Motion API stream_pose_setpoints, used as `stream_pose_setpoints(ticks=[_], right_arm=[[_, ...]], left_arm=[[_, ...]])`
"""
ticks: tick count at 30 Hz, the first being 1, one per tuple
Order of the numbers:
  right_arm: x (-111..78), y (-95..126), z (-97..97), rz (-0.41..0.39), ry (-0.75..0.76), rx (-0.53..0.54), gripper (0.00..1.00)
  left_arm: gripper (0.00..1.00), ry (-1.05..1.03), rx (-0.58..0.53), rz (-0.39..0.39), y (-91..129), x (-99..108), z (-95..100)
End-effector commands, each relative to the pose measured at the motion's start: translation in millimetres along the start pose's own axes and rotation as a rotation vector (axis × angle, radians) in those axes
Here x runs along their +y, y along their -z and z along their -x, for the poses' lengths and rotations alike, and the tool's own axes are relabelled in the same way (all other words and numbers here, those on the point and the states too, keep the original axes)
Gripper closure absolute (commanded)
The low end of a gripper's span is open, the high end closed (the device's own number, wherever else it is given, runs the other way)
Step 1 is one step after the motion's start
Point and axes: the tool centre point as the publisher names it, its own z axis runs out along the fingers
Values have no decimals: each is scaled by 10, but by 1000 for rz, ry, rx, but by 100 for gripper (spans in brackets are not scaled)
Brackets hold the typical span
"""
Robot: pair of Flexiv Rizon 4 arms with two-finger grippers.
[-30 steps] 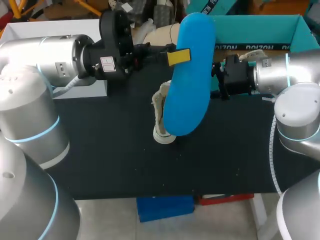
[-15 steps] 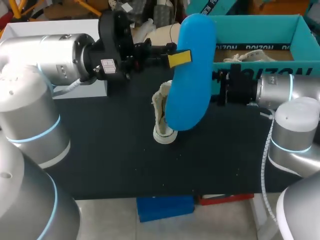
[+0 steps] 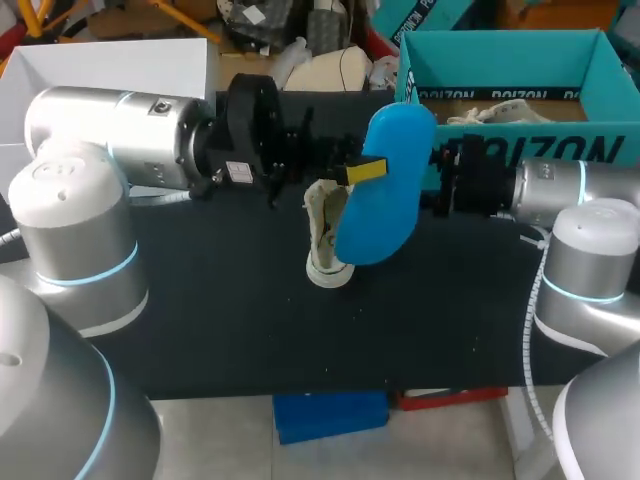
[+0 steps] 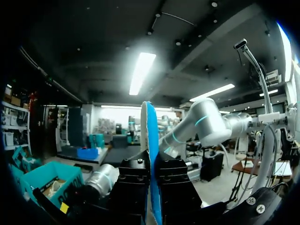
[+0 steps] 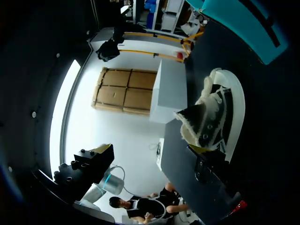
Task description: Take the shoe out of the shoebox, open the shoe tongue, remove and reinsert the insole, then place the shoe into the shoebox
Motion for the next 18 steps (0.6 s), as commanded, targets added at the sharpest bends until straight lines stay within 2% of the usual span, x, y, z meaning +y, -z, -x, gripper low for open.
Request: stream_pose_setpoints(ticks=[1, 18], right_arm=[[-2, -17, 1, 3, 0, -1, 0], [-2, -17, 1, 3, 0, -1, 0]], left_arm=[[100, 85, 5, -55, 5, 317, 98], [100, 85, 5, -55, 5, 317, 98]])
